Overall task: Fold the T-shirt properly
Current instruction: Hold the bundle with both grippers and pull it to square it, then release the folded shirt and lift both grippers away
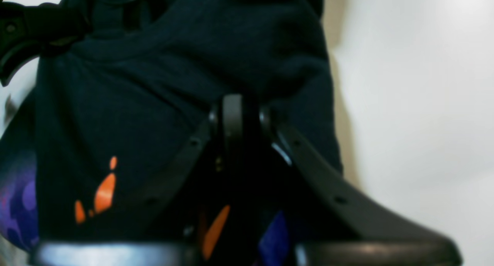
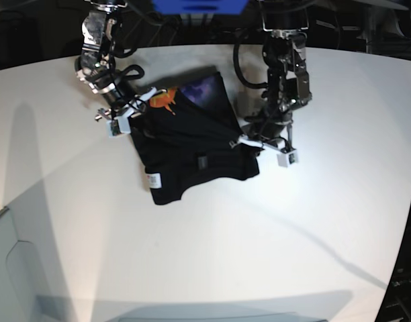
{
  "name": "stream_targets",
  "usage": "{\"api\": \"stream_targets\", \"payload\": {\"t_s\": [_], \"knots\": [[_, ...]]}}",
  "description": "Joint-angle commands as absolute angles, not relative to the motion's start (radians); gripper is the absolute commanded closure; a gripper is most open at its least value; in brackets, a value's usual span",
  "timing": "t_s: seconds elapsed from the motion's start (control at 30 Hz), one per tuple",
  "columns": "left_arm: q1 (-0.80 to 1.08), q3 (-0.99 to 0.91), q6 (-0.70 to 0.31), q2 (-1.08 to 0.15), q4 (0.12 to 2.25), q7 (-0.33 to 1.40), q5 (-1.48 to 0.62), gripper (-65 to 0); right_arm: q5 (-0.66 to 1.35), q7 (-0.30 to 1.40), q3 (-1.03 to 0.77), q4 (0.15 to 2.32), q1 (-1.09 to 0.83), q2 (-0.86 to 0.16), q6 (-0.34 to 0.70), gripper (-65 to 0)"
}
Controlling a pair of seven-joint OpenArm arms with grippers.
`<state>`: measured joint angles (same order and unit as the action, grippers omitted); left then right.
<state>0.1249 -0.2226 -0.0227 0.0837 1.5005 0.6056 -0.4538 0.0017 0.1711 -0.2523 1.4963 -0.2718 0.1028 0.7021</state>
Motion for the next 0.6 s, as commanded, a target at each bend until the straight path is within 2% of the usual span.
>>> {"api": "stream_targets", "payload": {"t_s": [0.0, 0.27, 0.4, 0.57], "knots": [[0.122, -0.232, 0.008, 0.076, 1.518, 0.582, -0.452, -4.9, -0.042, 0.236, -0.257, 1.492, -0.278, 0.104, 0.698, -4.1], [0.145, -0.232, 0.018, 0.068, 1.524, 0.584, -0.628, -27.6, -0.041, 0.234, -0.255, 1.514, -0.277, 0.104, 0.698, -4.1], [0.159, -0.231, 0.013, 0.068, 1.57, 0.584, -0.641, -32.4, -0.039, 0.234, -0.254, 1.595, -0.285, 0.108, 0.698, -4.1], [0.209, -0.24, 0.015, 0.068, 1.707, 0.582, -0.641, -32.7, -0.039, 0.237, -0.259, 1.718, -0.288, 0.125, 0.698, -4.1]]}}
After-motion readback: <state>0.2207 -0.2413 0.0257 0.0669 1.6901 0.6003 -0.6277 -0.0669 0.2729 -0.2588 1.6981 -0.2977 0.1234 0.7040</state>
